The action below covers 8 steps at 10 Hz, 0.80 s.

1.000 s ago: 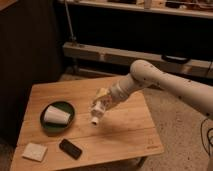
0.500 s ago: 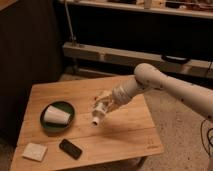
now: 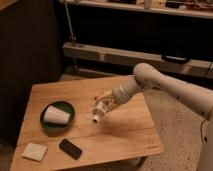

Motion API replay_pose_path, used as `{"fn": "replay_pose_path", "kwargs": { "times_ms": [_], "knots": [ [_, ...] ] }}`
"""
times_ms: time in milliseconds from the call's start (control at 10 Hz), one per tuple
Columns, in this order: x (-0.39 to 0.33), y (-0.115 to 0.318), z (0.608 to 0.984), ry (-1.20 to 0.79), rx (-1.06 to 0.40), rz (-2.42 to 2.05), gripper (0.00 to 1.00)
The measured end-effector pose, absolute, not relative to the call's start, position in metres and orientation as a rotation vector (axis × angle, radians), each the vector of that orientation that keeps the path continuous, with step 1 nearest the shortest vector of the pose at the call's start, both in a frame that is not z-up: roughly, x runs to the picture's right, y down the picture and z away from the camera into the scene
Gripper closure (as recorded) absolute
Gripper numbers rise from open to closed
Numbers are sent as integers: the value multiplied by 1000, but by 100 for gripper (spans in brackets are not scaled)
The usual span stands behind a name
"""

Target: Stand the bottle upright

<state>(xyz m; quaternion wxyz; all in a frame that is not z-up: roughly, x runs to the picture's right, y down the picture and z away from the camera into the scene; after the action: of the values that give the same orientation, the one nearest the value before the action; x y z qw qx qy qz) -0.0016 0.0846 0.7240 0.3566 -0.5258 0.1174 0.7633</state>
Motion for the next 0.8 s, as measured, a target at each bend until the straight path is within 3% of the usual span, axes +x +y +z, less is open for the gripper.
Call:
{"fn": "replay_pose_path", "kwargs": {
  "times_ms": [800],
  "knots": [
    [1, 105, 736, 346, -1471, 1966, 100]
  ]
}}
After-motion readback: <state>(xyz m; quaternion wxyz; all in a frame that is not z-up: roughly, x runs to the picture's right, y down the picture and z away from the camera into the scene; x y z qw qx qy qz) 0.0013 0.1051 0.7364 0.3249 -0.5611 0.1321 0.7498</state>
